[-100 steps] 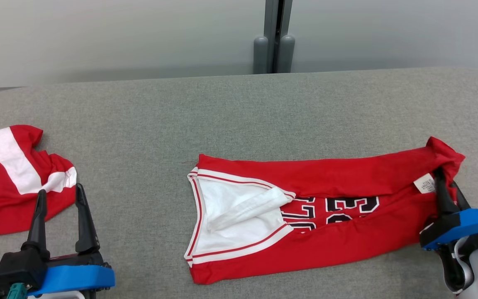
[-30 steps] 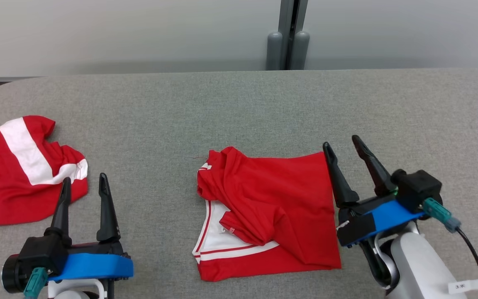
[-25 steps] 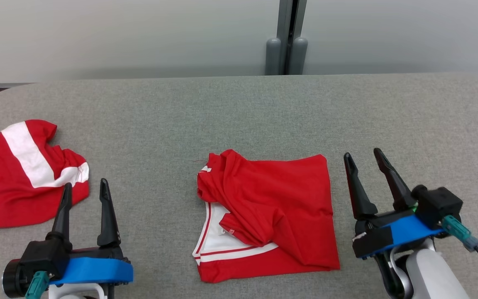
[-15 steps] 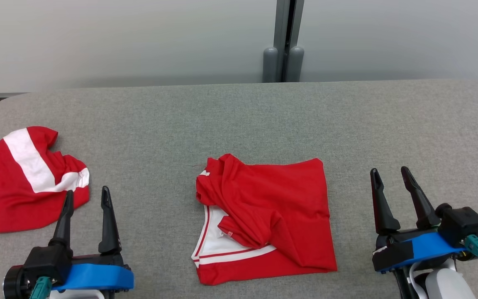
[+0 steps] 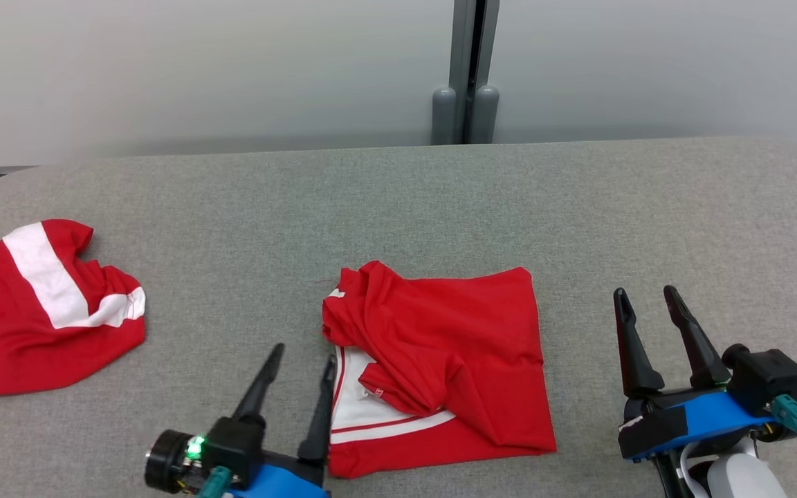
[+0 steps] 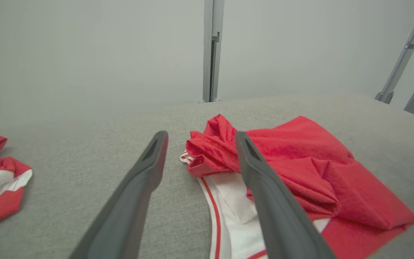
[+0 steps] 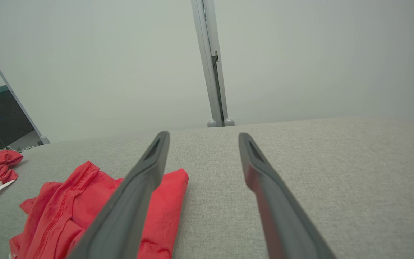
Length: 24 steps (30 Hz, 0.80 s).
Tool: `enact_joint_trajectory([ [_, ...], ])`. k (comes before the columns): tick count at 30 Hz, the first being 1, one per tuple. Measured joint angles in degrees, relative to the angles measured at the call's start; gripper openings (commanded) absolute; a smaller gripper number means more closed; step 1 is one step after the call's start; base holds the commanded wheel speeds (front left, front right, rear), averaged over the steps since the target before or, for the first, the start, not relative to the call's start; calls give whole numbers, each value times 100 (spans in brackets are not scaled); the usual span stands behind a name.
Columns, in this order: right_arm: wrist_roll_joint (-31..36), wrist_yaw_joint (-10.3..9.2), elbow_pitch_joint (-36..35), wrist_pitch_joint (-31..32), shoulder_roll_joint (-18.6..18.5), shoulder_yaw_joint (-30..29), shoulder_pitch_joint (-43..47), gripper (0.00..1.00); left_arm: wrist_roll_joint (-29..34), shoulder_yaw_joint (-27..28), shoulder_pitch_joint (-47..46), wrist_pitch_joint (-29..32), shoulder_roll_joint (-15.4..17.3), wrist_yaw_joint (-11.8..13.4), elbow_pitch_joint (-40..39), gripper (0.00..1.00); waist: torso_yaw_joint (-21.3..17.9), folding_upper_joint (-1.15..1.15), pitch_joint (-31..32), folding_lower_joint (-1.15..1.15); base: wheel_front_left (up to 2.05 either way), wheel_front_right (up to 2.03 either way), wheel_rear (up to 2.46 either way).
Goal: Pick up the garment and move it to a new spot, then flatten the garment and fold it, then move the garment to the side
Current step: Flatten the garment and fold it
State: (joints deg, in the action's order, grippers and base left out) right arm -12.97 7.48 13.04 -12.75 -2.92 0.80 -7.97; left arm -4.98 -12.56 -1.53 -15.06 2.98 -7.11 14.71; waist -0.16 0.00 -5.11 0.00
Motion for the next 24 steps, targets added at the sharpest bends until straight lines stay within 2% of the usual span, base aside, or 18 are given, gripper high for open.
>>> enact_joint_trajectory([
  [11,-31,0,67,1,2,57,-22,100,-376,-1692,-351,88,249,-32,693,100,-193,0,-115,0,0,0,0],
  [24,-90,0,169,-81,4,166,-166,100,-817,-2405,-945,114,344,-32,1414,100,-446,0,-374,0,0,0,0],
])
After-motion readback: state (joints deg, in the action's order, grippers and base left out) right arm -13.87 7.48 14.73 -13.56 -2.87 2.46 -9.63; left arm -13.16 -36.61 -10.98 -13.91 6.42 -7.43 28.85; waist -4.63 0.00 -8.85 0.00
